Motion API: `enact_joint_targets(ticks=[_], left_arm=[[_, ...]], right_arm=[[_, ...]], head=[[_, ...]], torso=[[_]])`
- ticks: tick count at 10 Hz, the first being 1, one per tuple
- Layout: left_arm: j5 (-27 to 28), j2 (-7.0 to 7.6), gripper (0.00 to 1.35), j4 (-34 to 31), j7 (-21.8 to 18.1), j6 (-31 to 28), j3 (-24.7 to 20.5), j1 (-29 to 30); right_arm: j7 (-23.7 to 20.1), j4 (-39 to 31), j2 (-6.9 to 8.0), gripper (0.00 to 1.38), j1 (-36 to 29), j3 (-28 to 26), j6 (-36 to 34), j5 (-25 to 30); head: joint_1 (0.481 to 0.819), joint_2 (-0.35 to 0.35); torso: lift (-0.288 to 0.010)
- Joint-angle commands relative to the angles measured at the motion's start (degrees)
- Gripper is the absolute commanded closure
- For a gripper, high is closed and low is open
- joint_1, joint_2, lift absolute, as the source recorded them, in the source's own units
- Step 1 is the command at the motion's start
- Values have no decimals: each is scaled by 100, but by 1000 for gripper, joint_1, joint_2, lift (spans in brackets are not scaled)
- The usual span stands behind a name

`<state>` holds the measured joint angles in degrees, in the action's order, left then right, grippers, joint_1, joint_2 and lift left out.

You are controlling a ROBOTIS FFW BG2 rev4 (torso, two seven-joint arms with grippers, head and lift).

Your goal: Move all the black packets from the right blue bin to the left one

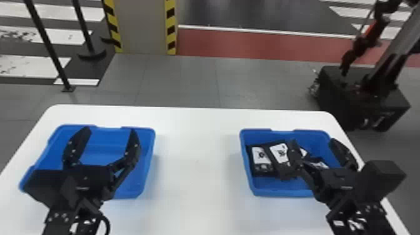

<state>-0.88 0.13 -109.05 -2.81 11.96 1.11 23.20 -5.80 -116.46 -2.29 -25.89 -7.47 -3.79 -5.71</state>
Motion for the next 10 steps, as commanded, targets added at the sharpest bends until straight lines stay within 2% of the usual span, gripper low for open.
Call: enact_joint_targets(ticks=[1,6,8,9,10], left_arm=[[-9,4,134,0,0,0,3,0],[-35,13,134,0,0,28,21,14],[-44,13,134,0,0,42,12,28],[-53,13,134,0,0,42,21,42],[-53,22,134,0,0,14,47,28]], right_arm=[[0,-4,0,154,2,0,0,9],[-9,-47,-9,154,-12,0,28,44],[0,150,-18,154,129,-9,14,-35],[-9,375,-79,154,382,-53,-352,-70],[-62,600,-220,154,649,-35,-689,-150]], head=[[695,-89],[695,-90],[695,-90],[695,-91],[695,-93]], torso=[[-110],[-110],[-110],[-110],[-110]])
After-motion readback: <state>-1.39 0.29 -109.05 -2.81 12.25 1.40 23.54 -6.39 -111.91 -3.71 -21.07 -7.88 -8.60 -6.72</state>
